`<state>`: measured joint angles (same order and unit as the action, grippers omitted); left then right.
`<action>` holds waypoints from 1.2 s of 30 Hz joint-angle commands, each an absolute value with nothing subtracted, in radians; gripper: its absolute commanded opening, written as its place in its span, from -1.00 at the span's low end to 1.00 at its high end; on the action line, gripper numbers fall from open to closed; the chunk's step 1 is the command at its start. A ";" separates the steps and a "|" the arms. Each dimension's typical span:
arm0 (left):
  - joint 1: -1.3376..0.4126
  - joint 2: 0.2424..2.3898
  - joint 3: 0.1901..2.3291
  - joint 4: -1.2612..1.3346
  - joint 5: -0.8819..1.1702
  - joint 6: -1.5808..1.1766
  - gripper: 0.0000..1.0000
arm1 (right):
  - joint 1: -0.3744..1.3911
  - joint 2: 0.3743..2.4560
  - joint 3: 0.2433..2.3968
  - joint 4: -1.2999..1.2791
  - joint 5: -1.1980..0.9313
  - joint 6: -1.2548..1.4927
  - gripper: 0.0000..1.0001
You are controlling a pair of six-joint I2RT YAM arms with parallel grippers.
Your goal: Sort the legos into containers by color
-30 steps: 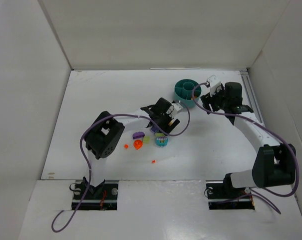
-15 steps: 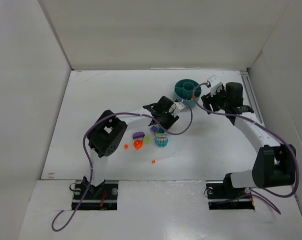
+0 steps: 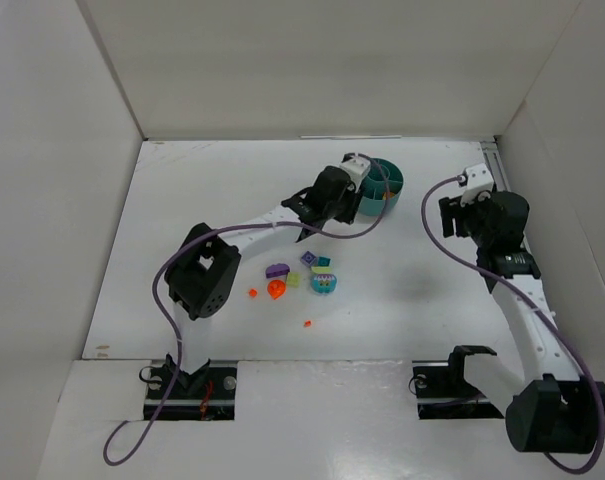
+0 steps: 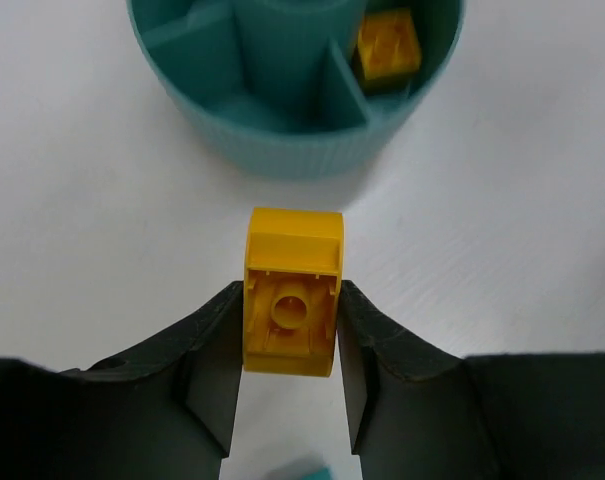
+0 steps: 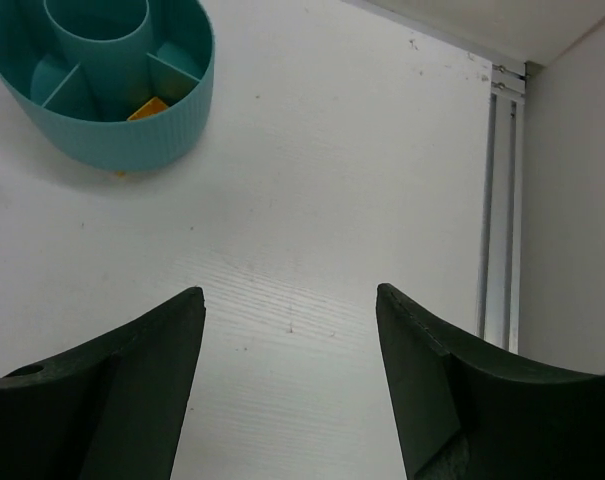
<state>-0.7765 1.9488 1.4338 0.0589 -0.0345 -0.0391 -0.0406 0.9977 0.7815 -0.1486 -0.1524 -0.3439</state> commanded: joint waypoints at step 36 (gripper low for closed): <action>-0.836 1.938 1.645 0.394 -0.347 -0.466 0.00 | -0.032 0.954 0.689 -0.029 -0.330 -0.380 0.60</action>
<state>-0.8726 2.1277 1.6958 0.3771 -0.3649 -0.4038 -0.0509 0.9489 0.6701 -0.1390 -0.1459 -0.3077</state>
